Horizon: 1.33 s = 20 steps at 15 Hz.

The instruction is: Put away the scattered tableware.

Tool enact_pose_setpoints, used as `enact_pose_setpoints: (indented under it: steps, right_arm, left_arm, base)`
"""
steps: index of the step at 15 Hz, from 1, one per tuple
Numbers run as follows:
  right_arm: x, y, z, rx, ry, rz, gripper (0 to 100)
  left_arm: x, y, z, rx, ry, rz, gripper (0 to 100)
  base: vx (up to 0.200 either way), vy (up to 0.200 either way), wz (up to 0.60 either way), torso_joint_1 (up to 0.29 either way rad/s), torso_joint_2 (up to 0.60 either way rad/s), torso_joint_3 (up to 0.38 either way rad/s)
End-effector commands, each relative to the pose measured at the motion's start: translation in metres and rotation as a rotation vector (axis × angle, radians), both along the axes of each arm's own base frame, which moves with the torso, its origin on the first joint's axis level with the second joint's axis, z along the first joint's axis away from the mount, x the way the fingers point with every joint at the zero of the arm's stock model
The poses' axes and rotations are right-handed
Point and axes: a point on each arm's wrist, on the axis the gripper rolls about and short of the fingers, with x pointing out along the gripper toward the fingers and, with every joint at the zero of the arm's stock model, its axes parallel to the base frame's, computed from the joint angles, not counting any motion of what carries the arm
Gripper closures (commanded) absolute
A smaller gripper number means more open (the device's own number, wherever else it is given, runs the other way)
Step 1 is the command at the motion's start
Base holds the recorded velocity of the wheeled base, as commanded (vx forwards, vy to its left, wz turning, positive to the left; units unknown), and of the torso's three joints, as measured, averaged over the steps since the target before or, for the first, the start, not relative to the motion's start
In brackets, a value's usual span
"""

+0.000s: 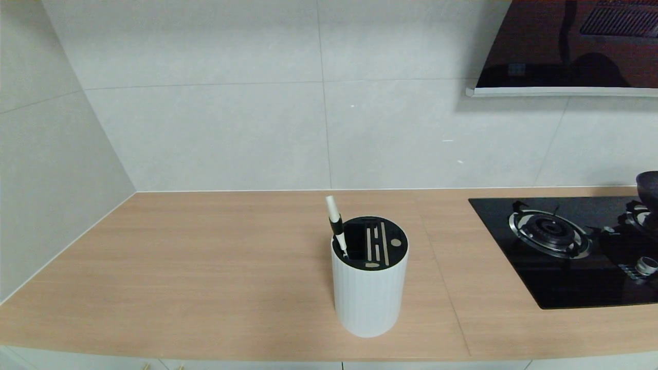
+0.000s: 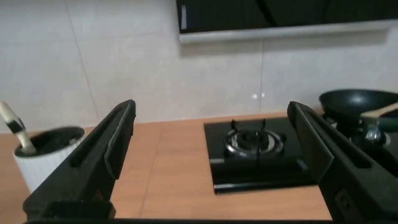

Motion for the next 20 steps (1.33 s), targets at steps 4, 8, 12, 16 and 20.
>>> enact_pose_setpoints:
  steps: [4,8,12,16,20]
  right_arm:
    - [0.035,0.002,-0.069,-0.027,0.161,0.076,0]
    - [0.036,0.003,-0.077,-0.074,0.236,0.118,0]
    - [0.036,0.003,-0.081,-0.15,0.282,0.118,0]
    - [0.036,0.003,-0.081,-0.087,0.28,0.129,0]
    - [0.036,0.003,-0.081,-0.081,0.28,0.133,0]
  left_arm:
    - [0.032,-0.004,-0.067,0.047,0.157,-0.14,0]
    - [0.032,-0.006,-0.071,0.075,0.192,-0.224,0]
    - [0.032,-0.006,-0.072,0.076,0.202,-0.229,0]
    - [0.032,-0.006,-0.072,0.072,0.202,-0.228,0]
    - [0.032,-0.006,-0.072,0.072,0.202,-0.228,0]
  base:
    - [0.0,0.0,0.0,0.0,0.0,0.0]
    - [0.0,0.0,0.0,0.0,0.0,0.0]
    - [0.0,0.0,0.0,0.0,0.0,0.0]
    - [0.0,0.0,0.0,0.0,0.0,0.0]
    - [0.0,0.0,0.0,0.0,0.0,0.0]
